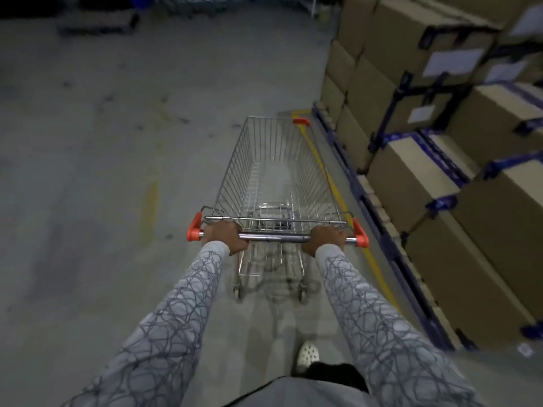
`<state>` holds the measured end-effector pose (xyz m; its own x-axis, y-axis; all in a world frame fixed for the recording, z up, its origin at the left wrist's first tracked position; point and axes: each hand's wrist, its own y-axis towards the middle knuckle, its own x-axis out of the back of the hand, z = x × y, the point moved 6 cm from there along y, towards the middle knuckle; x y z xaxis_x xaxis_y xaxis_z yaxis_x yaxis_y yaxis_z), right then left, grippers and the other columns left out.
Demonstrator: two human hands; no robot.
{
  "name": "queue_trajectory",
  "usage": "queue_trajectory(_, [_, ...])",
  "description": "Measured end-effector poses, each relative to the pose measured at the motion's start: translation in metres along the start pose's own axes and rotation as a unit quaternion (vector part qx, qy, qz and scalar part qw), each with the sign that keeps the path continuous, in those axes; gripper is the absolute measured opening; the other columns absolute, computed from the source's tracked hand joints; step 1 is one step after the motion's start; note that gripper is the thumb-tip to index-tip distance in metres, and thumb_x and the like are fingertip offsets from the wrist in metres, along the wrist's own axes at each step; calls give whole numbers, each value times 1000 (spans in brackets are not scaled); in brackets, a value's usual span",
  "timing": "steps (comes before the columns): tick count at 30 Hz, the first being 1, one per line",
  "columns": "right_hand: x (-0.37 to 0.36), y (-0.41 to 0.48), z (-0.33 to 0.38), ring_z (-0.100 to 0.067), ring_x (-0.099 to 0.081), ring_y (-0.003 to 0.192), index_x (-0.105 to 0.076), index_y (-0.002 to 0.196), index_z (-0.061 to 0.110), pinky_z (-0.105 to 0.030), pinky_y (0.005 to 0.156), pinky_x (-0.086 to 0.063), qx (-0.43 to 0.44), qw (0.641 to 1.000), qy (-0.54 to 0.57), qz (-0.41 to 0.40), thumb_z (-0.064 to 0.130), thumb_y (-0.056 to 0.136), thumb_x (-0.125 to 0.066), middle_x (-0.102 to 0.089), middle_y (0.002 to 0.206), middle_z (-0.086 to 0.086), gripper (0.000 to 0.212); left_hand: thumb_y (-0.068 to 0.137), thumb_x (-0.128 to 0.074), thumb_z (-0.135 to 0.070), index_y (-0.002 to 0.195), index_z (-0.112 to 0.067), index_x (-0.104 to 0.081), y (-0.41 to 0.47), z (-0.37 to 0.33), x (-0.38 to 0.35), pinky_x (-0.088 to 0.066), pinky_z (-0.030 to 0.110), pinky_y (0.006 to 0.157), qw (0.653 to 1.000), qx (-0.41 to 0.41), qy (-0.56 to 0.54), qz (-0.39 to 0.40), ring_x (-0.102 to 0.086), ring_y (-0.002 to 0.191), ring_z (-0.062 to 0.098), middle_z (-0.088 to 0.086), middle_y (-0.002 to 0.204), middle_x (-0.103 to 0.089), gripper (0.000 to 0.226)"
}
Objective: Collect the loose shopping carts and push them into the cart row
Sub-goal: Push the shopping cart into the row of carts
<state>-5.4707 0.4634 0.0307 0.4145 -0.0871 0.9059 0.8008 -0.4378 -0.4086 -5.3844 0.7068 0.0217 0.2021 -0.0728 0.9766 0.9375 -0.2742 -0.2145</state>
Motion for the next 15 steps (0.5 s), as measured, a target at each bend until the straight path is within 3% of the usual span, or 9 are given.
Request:
queue_trajectory(3, [33,69,5,-31,-54,126,-60,129,26,-59,114,-26,30,999,-4,25,74,76,-58,-62,132,-4,71,68,-53,-68,92,-34,-70,60,-7,23,-48,33,82,1000,-13,-12,4,-68,94,20,-9,94,-72,45])
queue_trajectory(8, [83,159,19,-34,-48,132,-54,136,25,-61,113,-21,33,998,-46,33,73,78,-54,-55,142,-8,75,56,-52,-91,102,-43,-71,142,-11,51,-47,35,94,999,11,-50,-6,-64,106,18,-9,106,-71,69])
queue_trajectory(10, [98,198,28,-33,-47,134,-54,138,24,-63,114,-18,25,998,-44,38,68,75,-55,-54,143,-8,76,49,-33,-106,110,-44,-65,182,-9,60,-45,39,98,994,18,-106,24,-62,110,18,-11,110,-70,92])
queue_trajectory(12, [116,238,41,-32,-48,133,-56,136,24,-64,114,-17,34,996,-56,57,63,75,-57,-56,141,-7,72,50,-10,-109,123,-43,-55,224,1,66,-36,46,106,975,51,-210,52,-62,114,22,-6,114,-69,108])
queue_trajectory(15, [147,299,63,-30,-53,127,-62,125,24,-62,114,-20,45,994,-67,79,48,75,-62,-62,132,-4,56,60,0,-104,130,-50,-44,291,23,80,-7,49,116,949,116,-289,51,-61,117,14,-19,112,-70,99])
